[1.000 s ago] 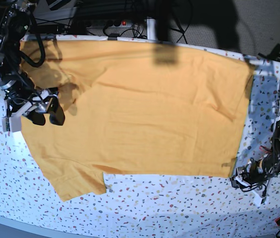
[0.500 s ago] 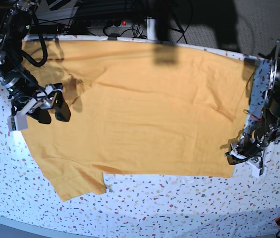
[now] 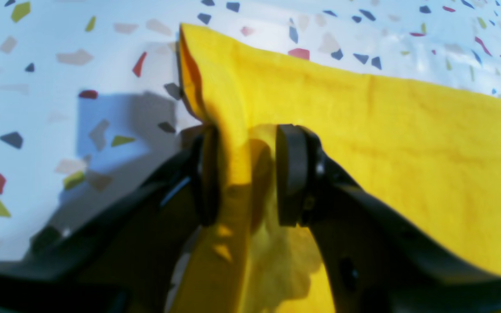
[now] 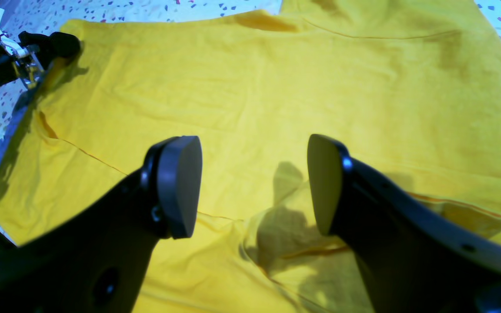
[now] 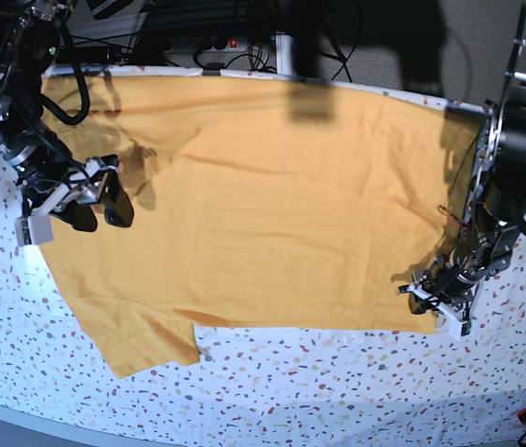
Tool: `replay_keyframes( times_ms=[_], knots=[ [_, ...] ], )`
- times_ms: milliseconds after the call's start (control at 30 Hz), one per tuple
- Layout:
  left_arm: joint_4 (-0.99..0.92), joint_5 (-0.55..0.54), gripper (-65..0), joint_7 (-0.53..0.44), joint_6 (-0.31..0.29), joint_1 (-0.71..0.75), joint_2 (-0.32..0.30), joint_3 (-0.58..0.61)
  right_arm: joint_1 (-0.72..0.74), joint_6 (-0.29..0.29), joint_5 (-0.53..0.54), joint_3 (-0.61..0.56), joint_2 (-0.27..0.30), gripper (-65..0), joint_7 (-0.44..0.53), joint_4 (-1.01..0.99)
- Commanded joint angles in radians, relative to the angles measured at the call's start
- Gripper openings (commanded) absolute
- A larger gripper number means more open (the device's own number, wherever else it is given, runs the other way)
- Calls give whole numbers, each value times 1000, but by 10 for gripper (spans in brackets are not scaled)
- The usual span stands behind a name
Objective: Fold the T-shirt properly
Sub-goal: 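Release the shirt and grasp its side edges with both grippers, then lift the shirt's side edges and fold them toward the collar with both grippers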
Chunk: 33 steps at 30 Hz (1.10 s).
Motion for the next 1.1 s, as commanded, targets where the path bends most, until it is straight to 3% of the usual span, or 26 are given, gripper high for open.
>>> replay_keyframes(
  times_ms=[0,100,167,300,433,733,933,1000,1067],
  knots=[
    [18,0,-484,-17,12,-32,-4,-1,12,18,26,6,11,-271,25,21],
    [20,0,-650,-71,44,-32,-6,-1,19,18,22,6,11,-271,29,21],
    [20,0,-650,-93,43,-32,-9,-1,45,18,-17,6,11,-271,50,21],
    [21,0,-650,-93,43,-32,-9,-1,154,13,-195,6,12,-271,95,-18],
    [21,0,-650,-92,43,-32,-10,-1,280,2,-282,6,26,-271,111,-198],
    [21,0,-650,-93,43,-32,-9,-1,664,3,-326,-10,182,-271,119,-854],
    [21,0,-650,-93,43,-32,-8,-1,882,-10,-520,-154,241,-271,225,-1240],
    [21,0,-650,-93,43,-32,-8,-1,908,-56,-545,-214,239,-271,257,-1326],
    [21,0,-650,-93,43,-32,-9,-1,911,-58,-549,-270,235,-271,302,-1376]
  ],
)
